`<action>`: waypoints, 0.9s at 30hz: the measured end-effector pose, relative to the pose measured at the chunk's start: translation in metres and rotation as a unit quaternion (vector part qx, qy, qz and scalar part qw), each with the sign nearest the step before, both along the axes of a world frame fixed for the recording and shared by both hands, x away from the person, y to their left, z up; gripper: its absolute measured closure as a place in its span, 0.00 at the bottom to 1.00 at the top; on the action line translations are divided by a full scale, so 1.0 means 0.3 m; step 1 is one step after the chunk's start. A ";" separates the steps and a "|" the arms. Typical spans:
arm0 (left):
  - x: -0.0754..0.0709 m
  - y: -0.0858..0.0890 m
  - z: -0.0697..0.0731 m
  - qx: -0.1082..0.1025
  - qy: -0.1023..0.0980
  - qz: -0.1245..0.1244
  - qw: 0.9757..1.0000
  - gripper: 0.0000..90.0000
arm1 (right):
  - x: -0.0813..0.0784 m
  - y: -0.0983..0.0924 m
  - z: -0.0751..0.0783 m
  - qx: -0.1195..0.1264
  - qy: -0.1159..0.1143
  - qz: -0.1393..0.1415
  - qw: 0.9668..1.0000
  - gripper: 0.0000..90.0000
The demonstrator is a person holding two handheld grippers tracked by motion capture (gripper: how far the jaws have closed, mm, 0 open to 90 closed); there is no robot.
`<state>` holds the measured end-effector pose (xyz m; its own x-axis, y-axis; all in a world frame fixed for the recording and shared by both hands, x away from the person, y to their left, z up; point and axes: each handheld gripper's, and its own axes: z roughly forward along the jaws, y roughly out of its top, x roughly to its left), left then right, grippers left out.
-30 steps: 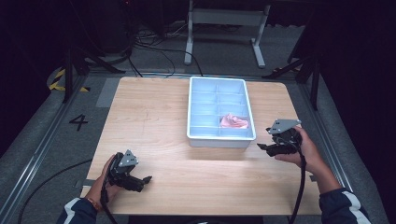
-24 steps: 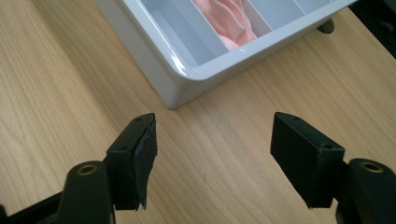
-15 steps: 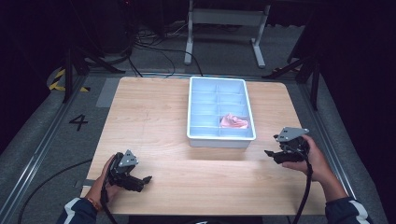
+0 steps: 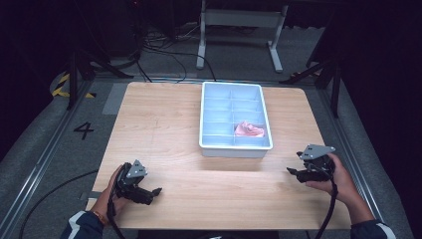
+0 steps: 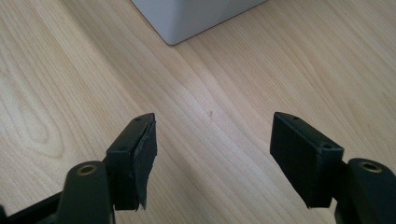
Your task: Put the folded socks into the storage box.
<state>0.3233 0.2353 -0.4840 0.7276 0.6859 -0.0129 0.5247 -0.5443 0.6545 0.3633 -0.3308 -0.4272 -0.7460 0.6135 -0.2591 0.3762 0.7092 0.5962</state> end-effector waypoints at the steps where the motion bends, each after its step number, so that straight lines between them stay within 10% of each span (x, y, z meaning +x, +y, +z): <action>1: 0.000 0.000 0.000 0.001 0.000 0.000 1.000 0.00 | -0.006 -0.002 -0.008 -0.001 0.001 -0.001 1.000 0.36; 27: 0.000 0.000 0.000 0.001 -0.001 0.000 1.000 0.00 | -0.112 -0.138 -0.145 0.062 0.019 -0.035 0.997 0.35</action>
